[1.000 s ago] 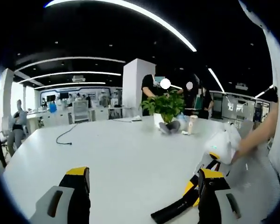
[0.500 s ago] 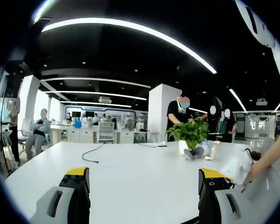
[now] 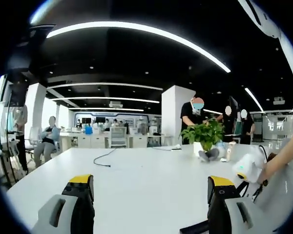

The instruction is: Press the specified remote control buttons in sequence, fully releasing each button before pressing the next.

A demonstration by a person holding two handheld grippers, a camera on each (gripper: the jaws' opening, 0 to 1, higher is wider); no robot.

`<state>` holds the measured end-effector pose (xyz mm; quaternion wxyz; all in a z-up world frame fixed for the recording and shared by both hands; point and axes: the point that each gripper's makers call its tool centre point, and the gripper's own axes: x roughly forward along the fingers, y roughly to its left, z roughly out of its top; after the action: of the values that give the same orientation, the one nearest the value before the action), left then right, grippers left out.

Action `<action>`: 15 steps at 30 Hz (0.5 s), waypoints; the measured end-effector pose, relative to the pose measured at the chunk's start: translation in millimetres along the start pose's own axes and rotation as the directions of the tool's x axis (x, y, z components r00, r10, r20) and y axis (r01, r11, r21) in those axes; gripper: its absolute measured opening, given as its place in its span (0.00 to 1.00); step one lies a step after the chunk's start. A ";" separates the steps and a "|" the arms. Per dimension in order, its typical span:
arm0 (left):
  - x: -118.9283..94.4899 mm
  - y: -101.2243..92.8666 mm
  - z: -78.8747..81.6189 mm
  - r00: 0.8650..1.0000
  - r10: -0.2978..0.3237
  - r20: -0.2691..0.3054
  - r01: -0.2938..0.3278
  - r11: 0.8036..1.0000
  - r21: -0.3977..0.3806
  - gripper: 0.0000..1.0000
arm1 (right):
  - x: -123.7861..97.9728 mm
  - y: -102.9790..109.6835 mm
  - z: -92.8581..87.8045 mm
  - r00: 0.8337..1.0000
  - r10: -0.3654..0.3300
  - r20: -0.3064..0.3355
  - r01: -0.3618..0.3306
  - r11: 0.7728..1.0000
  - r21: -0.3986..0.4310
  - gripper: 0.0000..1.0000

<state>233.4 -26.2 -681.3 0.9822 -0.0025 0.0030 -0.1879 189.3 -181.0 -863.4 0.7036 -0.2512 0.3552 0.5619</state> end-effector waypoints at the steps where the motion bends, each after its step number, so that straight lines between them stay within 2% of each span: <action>1: 0.3 0.1 0.5 1.000 0.001 0.001 -0.001 1.000 0.006 1.00 | 0.3 -0.8 0.4 1.000 0.001 -0.001 -0.001 1.000 0.000 0.20; 3: 0.3 0.9 -2.8 1.000 0.002 -0.016 -0.002 1.000 -0.006 1.00 | 0.8 -3.0 1.2 1.000 -0.001 -0.005 0.001 1.000 -0.004 0.20; 15: -1.5 7.2 -4.1 1.000 0.020 -0.017 -0.020 0.999 -0.024 1.00 | 4.4 -20.7 5.8 0.999 0.002 -0.043 -0.004 0.999 -0.036 0.20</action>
<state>234.6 -19.0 -685.4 0.9839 -0.0128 0.0137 -0.1779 211.1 -179.0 -864.2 0.6903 -0.2753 0.3607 0.5636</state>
